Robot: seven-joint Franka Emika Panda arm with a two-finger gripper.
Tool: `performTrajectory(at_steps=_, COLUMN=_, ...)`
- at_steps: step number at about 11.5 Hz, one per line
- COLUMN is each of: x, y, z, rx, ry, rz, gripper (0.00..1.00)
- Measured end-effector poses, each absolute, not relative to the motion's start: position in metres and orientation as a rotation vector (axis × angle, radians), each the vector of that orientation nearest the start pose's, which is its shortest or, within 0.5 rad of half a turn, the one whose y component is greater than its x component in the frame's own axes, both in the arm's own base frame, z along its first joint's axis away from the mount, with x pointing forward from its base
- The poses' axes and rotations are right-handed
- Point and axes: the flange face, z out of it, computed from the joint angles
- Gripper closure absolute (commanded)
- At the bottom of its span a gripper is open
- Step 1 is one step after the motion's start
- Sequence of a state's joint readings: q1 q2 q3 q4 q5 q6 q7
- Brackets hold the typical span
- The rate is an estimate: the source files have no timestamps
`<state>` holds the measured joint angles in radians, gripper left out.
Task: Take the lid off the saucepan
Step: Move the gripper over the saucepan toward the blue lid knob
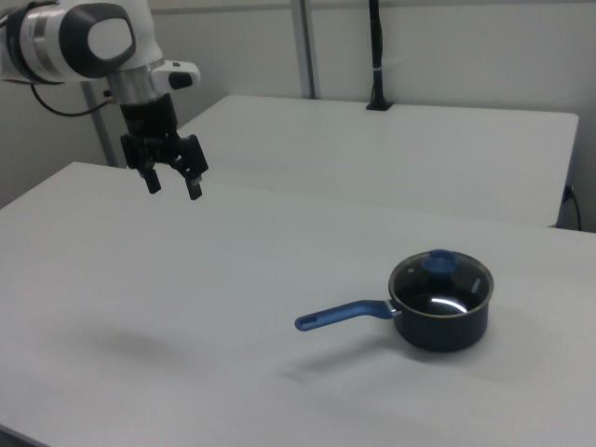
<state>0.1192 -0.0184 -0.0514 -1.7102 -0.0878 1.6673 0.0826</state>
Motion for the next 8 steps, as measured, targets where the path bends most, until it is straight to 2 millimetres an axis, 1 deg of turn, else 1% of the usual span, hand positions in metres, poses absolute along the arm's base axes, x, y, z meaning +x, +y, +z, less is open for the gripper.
performTrajectory(at_steps=5, x=0.553, y=0.028, z=0.578, rx=-3.229, ry=0.009, rz=0.028, gripper=0.00)
performTrajectory(at_steps=6, x=0.553, y=0.025, z=0.578, rx=-3.229, ry=0.020, rz=0.028, gripper=0.00)
performTrajectory(at_steps=7, x=0.553, y=0.012, z=0.578, rx=-3.229, ry=0.057, rz=0.030, gripper=0.00)
performTrajectory(at_steps=8, x=0.555, y=-0.009, z=0.579, rx=-3.227, ry=0.106, rz=0.009, gripper=0.00)
